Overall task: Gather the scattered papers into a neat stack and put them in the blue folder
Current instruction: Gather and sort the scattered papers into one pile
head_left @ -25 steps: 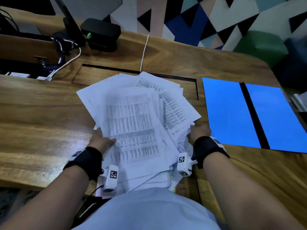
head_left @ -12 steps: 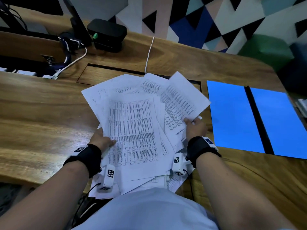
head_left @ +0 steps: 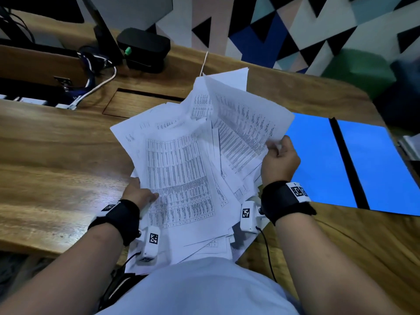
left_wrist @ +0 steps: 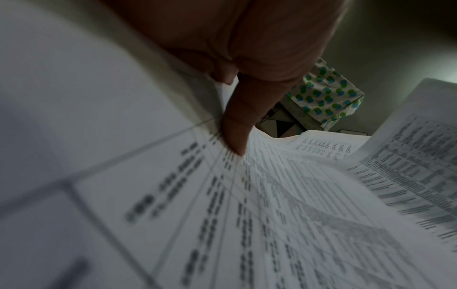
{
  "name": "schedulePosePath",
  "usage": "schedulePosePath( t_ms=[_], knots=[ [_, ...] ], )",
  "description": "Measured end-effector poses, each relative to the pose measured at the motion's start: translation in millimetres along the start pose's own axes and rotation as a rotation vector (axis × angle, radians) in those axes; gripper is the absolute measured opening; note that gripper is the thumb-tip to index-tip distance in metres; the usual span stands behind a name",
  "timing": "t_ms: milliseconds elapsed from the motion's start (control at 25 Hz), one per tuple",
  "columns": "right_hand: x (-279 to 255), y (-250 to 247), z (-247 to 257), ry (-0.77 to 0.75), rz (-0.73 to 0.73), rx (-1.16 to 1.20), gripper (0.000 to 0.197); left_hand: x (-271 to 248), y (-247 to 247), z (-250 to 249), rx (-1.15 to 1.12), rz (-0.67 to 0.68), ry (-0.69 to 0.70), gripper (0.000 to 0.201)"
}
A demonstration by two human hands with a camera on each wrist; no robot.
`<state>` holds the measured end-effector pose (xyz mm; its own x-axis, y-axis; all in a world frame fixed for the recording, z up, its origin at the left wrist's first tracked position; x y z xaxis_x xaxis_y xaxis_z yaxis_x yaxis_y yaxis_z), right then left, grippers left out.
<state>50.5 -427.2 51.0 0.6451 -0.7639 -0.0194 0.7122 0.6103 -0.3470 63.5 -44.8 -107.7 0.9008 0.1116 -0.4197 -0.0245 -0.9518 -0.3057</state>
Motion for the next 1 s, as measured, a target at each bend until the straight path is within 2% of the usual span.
schedulePosePath(
  t_ms=[80,120,240,360,440,520,640,760,880,1000],
  knots=[
    [6.9,-5.0,0.0,0.043,0.026,0.109,0.057,-2.6,0.3,-2.2,-0.006,-0.014,0.007,0.058],
    [10.5,-9.0,1.5,0.037,0.017,0.114,0.056,-3.2,-0.1,-2.5,-0.005,-0.023,0.009,0.051],
    [17.5,-21.6,18.9,-0.058,-0.042,-0.002,0.02,-1.9,0.6,-4.5,0.006,-0.03,0.016,0.044],
    [24.1,-29.5,29.5,-0.094,-0.076,-0.013,0.025,4.4,3.0,1.0,0.014,-0.016,0.009,0.052],
    [25.0,-31.1,33.3,-0.101,-0.059,-0.021,0.02,20.6,2.5,21.6,0.004,-0.018,0.01,0.065],
    [28.6,-37.0,36.3,-0.106,-0.096,-0.058,0.017,14.2,3.8,14.6,-0.032,-0.014,0.019,0.072],
    [40.3,-25.6,12.5,0.04,0.031,-0.189,0.01,-4.1,4.4,-12.8,-0.085,-0.018,0.081,0.057],
    [44.2,-14.3,-20.9,0.166,0.082,-0.305,0.009,-12.0,5.3,-26.4,-0.175,-0.015,0.148,0.057],
    [30.7,-13.0,-39.2,0.193,0.093,-0.329,0.016,-14.5,1.6,-32.2,-0.234,-0.022,0.166,0.058],
    [24.3,-13.0,-42.7,0.127,0.108,-0.386,0.028,-9.1,-1.7,-29.1,-0.215,-0.031,0.155,0.054]
  ],
)
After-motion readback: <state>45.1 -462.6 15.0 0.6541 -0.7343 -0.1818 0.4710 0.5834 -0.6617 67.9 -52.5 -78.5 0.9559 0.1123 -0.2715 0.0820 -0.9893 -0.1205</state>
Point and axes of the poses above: each hand's wrist, its own x-axis towards the middle knuckle, its own y-axis out of the palm, z = x × y, the point moved 8 cm from there along x, towards the middle knuckle, and after that the axes turned 13 degrees about y, right-handed, at the moved point
